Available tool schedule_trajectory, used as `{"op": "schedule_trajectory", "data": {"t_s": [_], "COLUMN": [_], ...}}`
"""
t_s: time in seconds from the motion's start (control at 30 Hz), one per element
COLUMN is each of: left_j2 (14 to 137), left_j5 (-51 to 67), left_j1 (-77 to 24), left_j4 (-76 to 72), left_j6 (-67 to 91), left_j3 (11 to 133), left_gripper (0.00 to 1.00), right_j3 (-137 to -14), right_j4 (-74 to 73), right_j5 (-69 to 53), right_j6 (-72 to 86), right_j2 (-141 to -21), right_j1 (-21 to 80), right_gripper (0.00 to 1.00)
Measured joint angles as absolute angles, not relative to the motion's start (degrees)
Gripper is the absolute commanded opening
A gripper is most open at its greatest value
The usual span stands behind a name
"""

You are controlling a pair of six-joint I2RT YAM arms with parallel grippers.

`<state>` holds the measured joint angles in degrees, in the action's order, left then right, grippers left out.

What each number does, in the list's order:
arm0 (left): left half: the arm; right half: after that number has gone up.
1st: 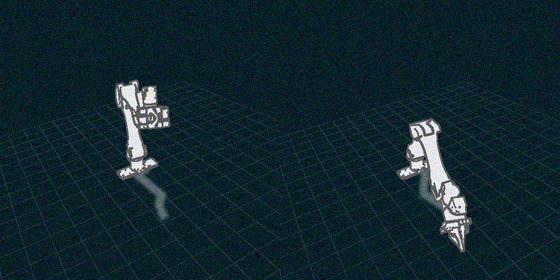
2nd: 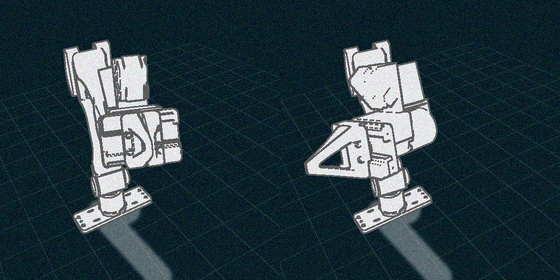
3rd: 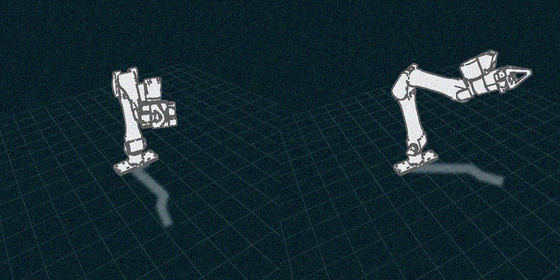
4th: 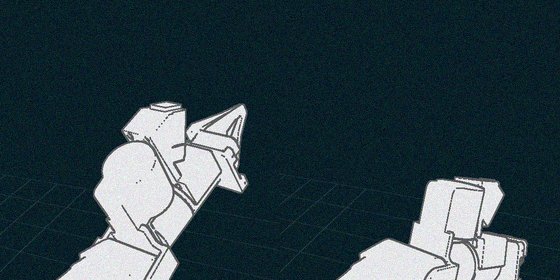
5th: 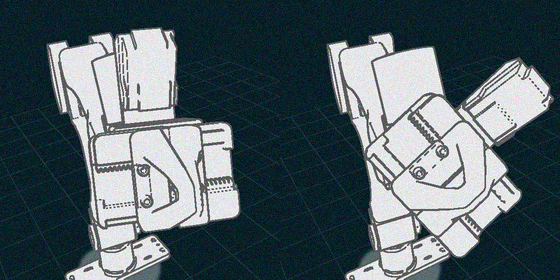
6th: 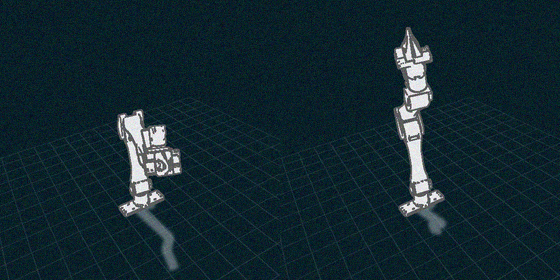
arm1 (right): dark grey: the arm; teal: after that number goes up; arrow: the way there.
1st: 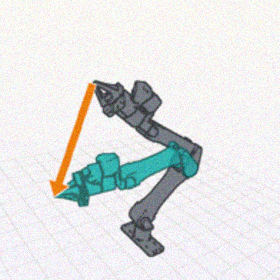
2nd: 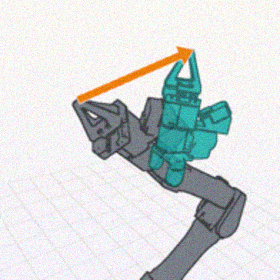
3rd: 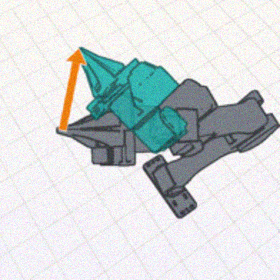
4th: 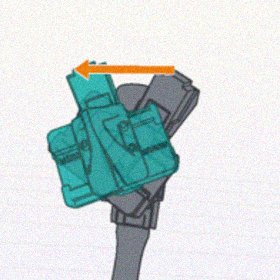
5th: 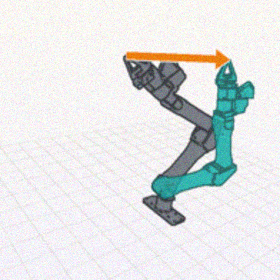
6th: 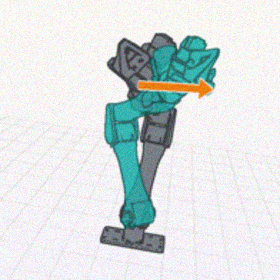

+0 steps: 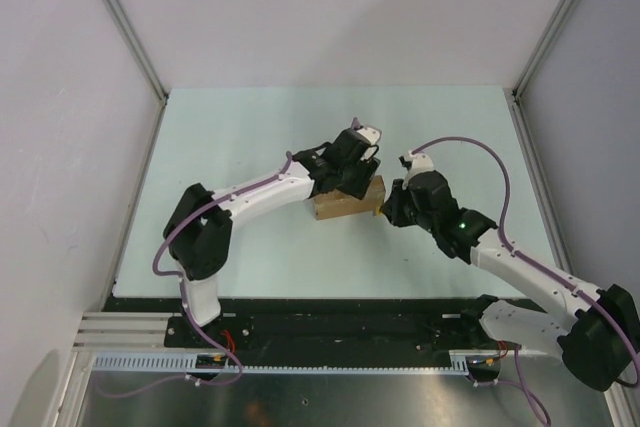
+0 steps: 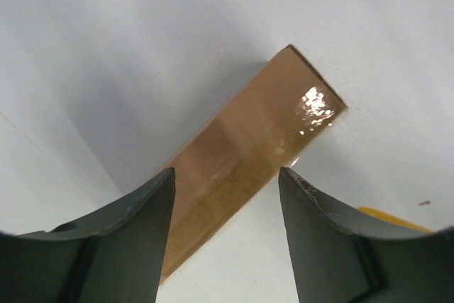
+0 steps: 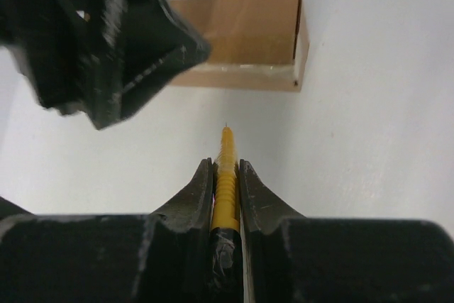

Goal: Unpack the express box

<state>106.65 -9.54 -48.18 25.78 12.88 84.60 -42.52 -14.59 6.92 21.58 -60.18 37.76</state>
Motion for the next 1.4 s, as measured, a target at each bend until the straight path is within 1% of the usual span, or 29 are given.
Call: {"op": "schedule_trajectory", "data": {"t_s": [0.13, 0.23, 0.43, 0.53, 0.7, 0.93, 1.13, 1.23, 1.4], "left_j2": [104.7, 102.8, 102.0, 101.6, 100.1, 99.2, 100.5, 101.5, 101.5], "left_j5": [-8.3, -7.6, -6.2, -4.1, 2.5, 16.7, 29.2, 32.4, 34.1], "left_j1": [-47.5, -45.5, -37.9, -33.8, -29.3, -28.9, -28.7, -28.7, -28.4], "left_j4": [27.5, 27.6, 27.4, 27.5, 28.2, 27.1, 24.7, 23.7, 22.6], "left_j6": [13.0, 13.1, 14.7, 15.5, 14.3, 12.0, 12.6, 13.1, 13.6], "left_j3": [85.9, 86.1, 84.1, 80.9, 76.1, 75.3, 75.3, 75.2, 74.6], "left_gripper": [0.69, 0.69, 0.66, 0.68, 0.7, 0.7, 0.68, 0.68, 0.68], "right_j3": [-40.6, -40.0, -39.1, -38.9, -38.9, -38.9, -38.9, -38.9, -39.9], "right_j4": [-14.7, -13.9, -10.3, -8.3, -5.4, -4.3, -1.7, 0.6, 5.7], "right_j5": [5.9, 5.8, 7.1, 7.9, 9.3, 11.1, 12.8, 12.7, 11.3], "right_j6": [23.4, 24.3, 26.2, 27.0, 27.5, 27.5, 27.5, 27.2, 25.8], "right_j2": [-61.2, -63.5, -70.0, -70.9, -70.9, -71.7, -73.9, -75.3, -79.1], "right_j1": [38.7, 38.7, 38.6, 38.5, 38.3, 37.2, 33.8, 32.3, 30.2], "right_gripper": [0.0, 0.0, 0.0, 0.0, 0.0, 0.0, 0.0, 0.0, 0.0]}}
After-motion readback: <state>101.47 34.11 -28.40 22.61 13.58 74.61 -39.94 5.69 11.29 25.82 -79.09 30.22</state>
